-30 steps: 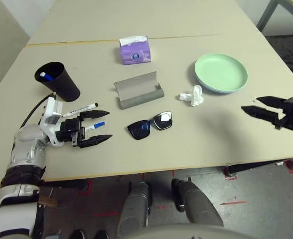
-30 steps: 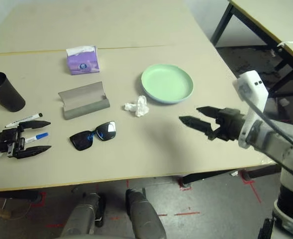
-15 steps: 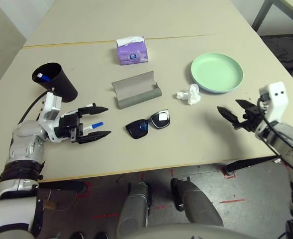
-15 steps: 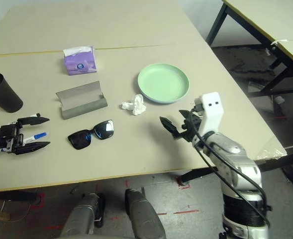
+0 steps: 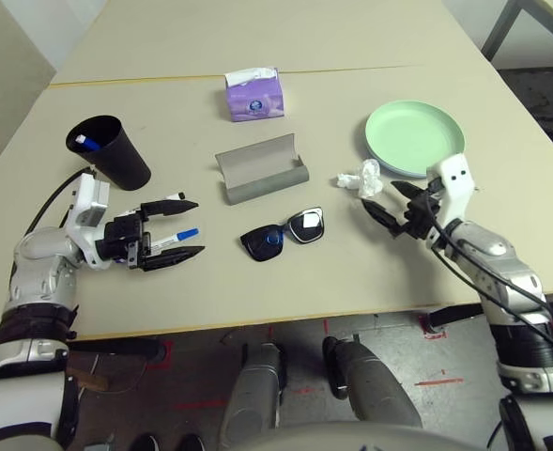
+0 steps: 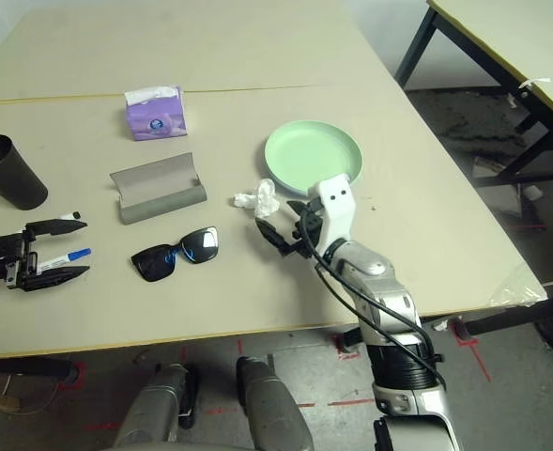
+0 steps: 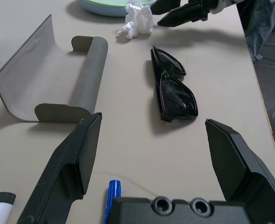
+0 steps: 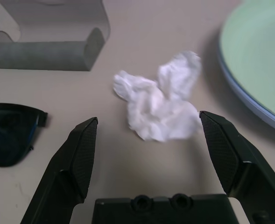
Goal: Organize and tidy the items on the table.
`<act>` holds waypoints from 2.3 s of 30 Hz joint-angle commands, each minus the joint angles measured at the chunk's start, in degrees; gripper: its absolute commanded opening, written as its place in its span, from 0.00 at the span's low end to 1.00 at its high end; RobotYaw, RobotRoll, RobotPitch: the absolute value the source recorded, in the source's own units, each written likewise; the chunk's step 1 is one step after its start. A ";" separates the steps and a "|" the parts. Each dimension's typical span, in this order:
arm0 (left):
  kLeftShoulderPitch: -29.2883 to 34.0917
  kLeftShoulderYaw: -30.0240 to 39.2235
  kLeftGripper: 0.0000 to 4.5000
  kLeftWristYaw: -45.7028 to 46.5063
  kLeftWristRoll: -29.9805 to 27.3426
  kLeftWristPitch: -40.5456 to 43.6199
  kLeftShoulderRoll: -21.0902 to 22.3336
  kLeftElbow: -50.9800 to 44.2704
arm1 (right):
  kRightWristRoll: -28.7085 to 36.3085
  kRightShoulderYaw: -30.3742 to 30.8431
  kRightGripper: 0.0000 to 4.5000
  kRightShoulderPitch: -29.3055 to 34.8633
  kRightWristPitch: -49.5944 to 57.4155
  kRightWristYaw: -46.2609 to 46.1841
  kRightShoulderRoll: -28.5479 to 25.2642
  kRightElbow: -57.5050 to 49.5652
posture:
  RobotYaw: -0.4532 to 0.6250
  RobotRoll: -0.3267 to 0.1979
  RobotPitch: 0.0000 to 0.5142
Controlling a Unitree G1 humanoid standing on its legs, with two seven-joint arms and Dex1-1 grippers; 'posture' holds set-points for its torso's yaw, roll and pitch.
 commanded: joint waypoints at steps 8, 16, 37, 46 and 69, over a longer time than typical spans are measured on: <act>3.03 1.60 1.00 0.56 0.55 1.45 -0.74 -4.02 | -3.68 3.03 0.99 -4.98 -5.22 0.64 2.69 7.75 | 0.38 0.62 0.41; 4.03 2.48 1.00 1.26 0.10 2.07 -0.90 -5.93 | -2.84 1.89 0.70 -5.95 -5.91 2.62 2.77 7.94 | 0.39 0.62 0.40; 4.72 2.65 1.00 2.53 -0.04 2.98 -2.78 -8.89 | 1.67 -4.64 0.01 -11.02 -2.80 2.04 1.58 6.22 | 0.38 0.62 0.39; 4.32 2.46 1.00 2.67 0.26 2.99 -3.11 -8.10 | 1.46 -10.39 0.01 -23.51 -4.89 2.00 -4.55 19.22 | 0.38 0.62 0.40; 5.97 3.38 1.00 3.58 0.32 3.62 -3.01 -9.14 | -0.23 -10.32 0.98 -20.65 -4.47 8.90 -13.93 18.23 | 0.37 0.62 0.42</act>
